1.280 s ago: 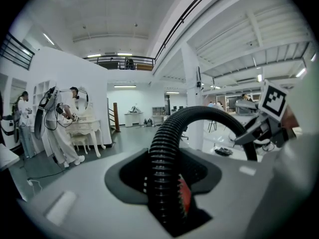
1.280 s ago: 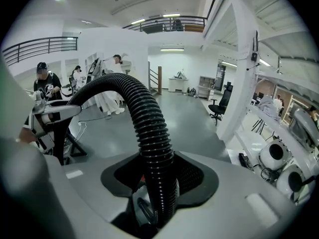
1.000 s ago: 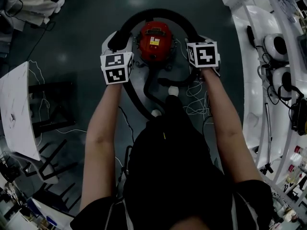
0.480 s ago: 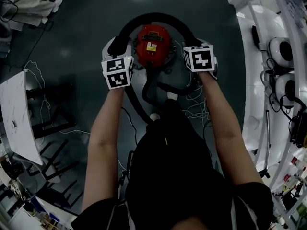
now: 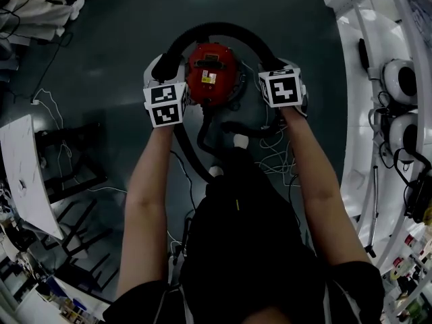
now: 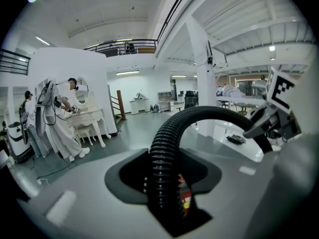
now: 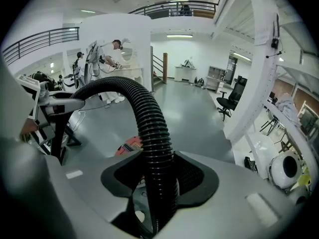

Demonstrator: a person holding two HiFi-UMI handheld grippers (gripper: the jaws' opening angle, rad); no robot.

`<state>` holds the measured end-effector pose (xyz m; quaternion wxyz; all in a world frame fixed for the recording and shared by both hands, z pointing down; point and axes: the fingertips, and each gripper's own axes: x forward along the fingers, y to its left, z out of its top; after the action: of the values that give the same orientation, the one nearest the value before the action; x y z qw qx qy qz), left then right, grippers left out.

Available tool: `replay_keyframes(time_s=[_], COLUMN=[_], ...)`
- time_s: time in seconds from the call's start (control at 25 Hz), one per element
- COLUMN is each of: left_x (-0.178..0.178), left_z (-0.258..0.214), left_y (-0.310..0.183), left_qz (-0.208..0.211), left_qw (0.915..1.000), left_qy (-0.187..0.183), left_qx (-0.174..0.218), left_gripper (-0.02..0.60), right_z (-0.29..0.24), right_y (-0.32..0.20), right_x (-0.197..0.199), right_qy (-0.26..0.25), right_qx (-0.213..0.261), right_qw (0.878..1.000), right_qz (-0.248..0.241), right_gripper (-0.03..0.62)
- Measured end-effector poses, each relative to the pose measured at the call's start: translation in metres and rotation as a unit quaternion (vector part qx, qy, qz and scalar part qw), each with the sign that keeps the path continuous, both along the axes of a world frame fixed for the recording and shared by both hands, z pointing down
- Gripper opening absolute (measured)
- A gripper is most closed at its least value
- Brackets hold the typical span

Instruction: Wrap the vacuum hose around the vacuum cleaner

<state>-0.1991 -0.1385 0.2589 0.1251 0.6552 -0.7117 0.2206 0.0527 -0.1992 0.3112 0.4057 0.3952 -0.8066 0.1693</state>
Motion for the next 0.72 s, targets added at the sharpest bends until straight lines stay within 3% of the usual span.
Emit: replay_keyframes(time_s=[0.24, 0.52, 0.72], left_x=[-0.002, -0.004, -0.009], left_z=[0.021, 0.039, 0.068], left_y=[-0.027, -0.052, -0.056], left_qz=[-0.001, 0.017, 0.022], left_qw=[0.9997, 0.9984, 0.9974], left_qy=[-0.007, -0.035, -0.028], left_qx=[-0.022, -0.041, -0.064], left_gripper=[0.184, 0.186, 0.186], right_z=[0.025, 0.069, 0.092], right_y=[-0.025, -0.022, -0.019], right_x=[-0.001, -0.011, -0.012], right_qy=[0.005, -0.028, -0.02], right_qx=[-0.022, -0.088, -0.101], right_qw=[1.0, 0.996, 0.995], right_qz=[-0.009, 0.008, 0.011], right_gripper=[0.186, 0.181, 0.179])
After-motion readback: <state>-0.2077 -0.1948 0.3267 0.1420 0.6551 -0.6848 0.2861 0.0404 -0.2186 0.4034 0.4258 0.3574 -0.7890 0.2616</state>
